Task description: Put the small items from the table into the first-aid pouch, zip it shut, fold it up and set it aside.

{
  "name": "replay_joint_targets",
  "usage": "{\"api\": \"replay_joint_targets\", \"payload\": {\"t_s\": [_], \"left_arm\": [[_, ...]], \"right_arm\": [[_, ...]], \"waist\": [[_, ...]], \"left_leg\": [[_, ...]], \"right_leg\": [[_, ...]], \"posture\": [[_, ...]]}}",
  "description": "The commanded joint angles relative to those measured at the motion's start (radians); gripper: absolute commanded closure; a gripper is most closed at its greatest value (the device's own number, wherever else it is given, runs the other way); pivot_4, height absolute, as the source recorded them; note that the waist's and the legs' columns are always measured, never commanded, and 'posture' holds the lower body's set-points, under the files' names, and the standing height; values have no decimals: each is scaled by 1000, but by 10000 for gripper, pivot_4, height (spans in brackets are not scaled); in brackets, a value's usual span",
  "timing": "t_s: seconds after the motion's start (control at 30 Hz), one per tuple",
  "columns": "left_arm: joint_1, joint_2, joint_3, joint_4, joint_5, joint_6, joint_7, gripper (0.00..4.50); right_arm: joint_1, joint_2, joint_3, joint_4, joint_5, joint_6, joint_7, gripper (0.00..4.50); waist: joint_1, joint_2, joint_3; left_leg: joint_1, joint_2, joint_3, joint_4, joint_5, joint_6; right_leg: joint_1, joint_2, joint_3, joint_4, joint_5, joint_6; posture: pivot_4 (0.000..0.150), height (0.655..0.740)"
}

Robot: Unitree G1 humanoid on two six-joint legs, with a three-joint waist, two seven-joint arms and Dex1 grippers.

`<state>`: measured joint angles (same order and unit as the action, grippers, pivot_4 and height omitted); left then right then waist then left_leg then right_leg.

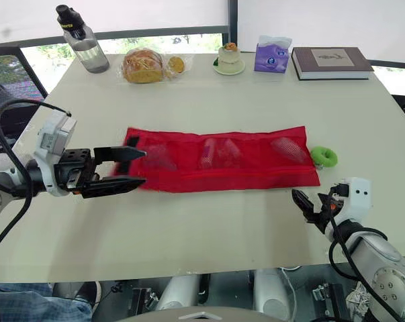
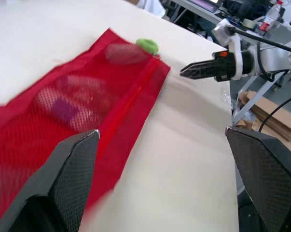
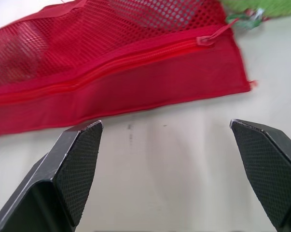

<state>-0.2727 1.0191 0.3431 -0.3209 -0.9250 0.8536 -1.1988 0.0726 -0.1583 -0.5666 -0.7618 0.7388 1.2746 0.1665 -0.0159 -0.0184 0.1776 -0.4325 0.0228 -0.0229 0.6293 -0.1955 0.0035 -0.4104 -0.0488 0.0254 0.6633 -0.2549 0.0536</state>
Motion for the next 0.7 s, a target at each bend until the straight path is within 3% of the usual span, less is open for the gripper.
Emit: {"api": "replay_joint_targets", "payload": {"t_s": [0.03,0.43,0.7], "left_arm": [[-29,13,28,-52,-32,-26,-16,408],[-143,-44,-34,-147,-29,-47,124,408],[-200,-53,-74,-169,-51,-35,158,408]], "right_arm": [[-3,12,2,0,21,-37,-25,0],[-77,206,20,139,58,-182,-181,0],[-174,306,9,270,259,-292,-305,0]], "waist": [[-2,0,0],[-4,-1,0],[-13,-1,-1]], "left_leg": [[0,0,0,0,0,0],[1,0,0,1,0,0],[1,0,-1,4,0,0]], "right_leg": [[0,0,0,0,0,0],[1,2,0,0,1,2],[2,3,1,1,1,1]], "posture": [[1500,7332],[1500,7332],[1500,7332]]}}
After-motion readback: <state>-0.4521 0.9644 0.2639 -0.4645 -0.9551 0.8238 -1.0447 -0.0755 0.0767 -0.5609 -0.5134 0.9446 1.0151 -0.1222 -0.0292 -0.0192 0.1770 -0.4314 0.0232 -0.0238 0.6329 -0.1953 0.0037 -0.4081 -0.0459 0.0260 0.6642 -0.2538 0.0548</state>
